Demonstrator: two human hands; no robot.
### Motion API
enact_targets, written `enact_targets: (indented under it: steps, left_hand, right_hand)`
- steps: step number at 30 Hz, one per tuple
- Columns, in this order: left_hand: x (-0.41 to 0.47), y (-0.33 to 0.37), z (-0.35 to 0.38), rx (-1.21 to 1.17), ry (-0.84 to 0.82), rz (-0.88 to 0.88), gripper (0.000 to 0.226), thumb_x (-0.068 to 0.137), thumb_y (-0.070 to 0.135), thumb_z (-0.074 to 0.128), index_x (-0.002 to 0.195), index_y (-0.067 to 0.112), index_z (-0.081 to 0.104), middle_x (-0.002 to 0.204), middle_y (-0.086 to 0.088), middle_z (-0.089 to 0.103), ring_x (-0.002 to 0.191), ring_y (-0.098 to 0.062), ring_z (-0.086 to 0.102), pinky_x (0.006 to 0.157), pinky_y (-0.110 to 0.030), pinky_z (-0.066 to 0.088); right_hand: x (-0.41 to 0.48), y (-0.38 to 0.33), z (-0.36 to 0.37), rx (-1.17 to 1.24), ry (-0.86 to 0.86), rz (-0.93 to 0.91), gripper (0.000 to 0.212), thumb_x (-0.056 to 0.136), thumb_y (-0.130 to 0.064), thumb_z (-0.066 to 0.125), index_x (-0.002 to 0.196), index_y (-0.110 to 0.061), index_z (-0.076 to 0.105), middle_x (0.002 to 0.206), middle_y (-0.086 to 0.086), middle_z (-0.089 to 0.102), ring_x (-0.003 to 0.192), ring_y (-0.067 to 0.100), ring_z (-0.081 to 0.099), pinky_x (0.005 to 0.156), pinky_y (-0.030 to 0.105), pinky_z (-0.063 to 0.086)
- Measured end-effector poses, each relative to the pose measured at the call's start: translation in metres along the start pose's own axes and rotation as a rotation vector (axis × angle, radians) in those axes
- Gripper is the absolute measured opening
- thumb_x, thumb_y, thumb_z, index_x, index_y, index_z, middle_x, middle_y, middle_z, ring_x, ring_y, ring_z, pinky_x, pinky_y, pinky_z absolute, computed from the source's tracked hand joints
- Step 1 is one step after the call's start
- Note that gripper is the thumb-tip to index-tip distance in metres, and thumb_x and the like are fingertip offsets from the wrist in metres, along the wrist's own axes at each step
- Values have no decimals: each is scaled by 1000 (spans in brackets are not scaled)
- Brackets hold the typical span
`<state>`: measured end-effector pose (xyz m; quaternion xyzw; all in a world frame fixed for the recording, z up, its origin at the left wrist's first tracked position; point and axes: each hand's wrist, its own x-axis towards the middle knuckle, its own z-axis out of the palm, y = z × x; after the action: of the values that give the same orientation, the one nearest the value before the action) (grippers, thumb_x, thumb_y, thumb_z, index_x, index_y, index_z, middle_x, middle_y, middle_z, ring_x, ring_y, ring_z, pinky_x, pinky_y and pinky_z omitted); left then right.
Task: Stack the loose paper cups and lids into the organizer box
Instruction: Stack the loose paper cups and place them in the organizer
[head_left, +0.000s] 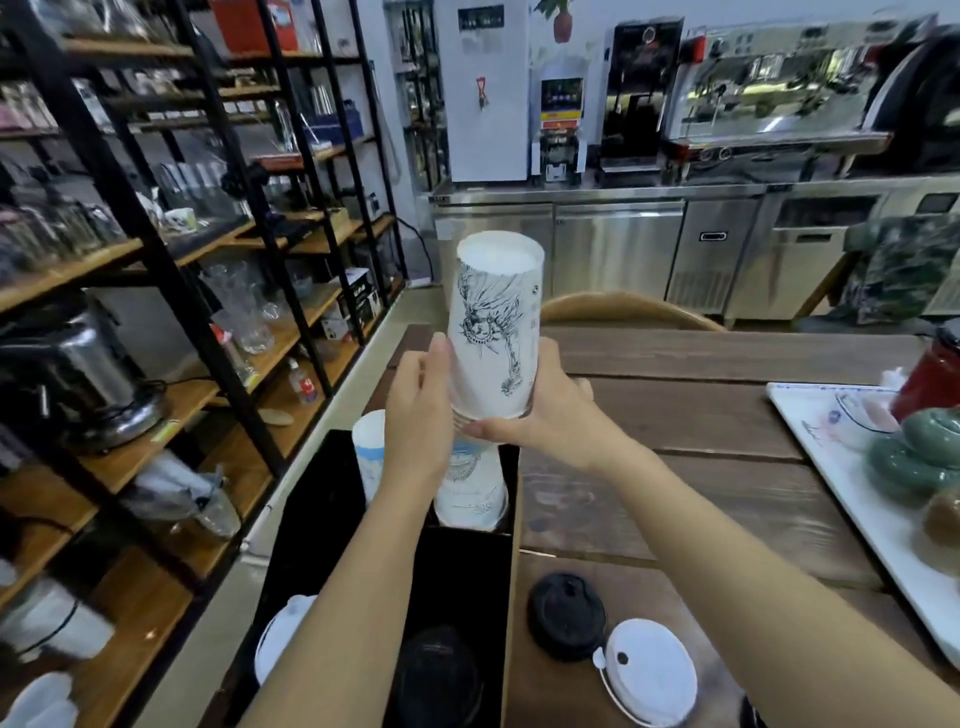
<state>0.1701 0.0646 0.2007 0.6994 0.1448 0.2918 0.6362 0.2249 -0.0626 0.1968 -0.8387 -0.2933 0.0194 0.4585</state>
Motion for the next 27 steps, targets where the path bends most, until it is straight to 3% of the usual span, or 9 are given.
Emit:
enact_targets:
  steps: [1,3,6,10,13,16,18,22,27]
  left_hand:
    - [1,-6,-6,-25,-38,-41,43,84,57,43,86,16,58,88,4,65,81,3,61,80,-36,48]
    - [2,-16,-16,-40,-107,-105,65,78,66,42,101,8,59,107,-12,66,105,-20,62,96,-47,47]
    - [0,-26,-26,9,-82,-187,94,60,81,39,97,-3,59,95,-20,65,90,-27,63,91,-46,48]
    - [1,-39,-33,-43,-81,-271,76,59,78,43,85,8,61,99,-16,68,97,-28,64,95,-46,48]
    - [-1,-46,-37,-57,-137,-328,84,63,76,40,106,7,61,115,-16,65,111,-30,59,102,-50,42]
    - [-5,-47,-39,-38,-170,-341,93,61,81,32,118,12,57,124,-1,60,118,-16,52,98,-34,40]
    - [-5,-48,-39,-27,-178,-307,82,63,80,31,106,15,58,112,2,63,107,-11,54,92,-34,42]
    - [-9,-51,-37,30,-235,-327,60,60,83,35,84,30,47,101,10,59,104,-11,55,100,-49,42]
    - [-10,-54,-39,49,-287,-323,57,61,81,39,84,28,44,104,10,57,108,-11,53,100,-47,41]
  right_hand:
    - [2,1,7,-23,-14,12,95,48,-70,70,124,-42,20,115,-29,38,106,0,36,98,40,24]
    - [3,6,18,8,-18,77,92,51,-71,68,121,-37,20,110,-33,41,103,4,38,91,37,22]
    - [-1,17,33,0,-38,138,79,59,-69,67,111,-36,18,120,-20,45,106,8,39,89,37,22]
    - [-7,24,48,-119,-73,149,78,60,-66,70,110,-37,17,123,-15,46,106,7,40,87,35,20]
    - [-13,31,59,-212,-126,151,91,58,-58,75,127,-27,25,122,-13,46,116,14,41,90,35,20]
    - [-19,33,62,-27,-143,159,99,54,-54,75,134,-33,22,135,-16,37,130,13,36,107,46,22]
    - [-21,35,63,96,-109,153,89,64,-47,74,135,-33,23,138,-11,43,129,13,41,111,48,28]
    - [-22,39,66,55,-59,182,64,78,-42,68,129,-31,30,125,-12,52,118,14,52,102,42,42]
    - [-22,40,67,32,-63,191,63,77,-45,67,127,-33,31,124,-14,49,115,13,52,100,43,43]
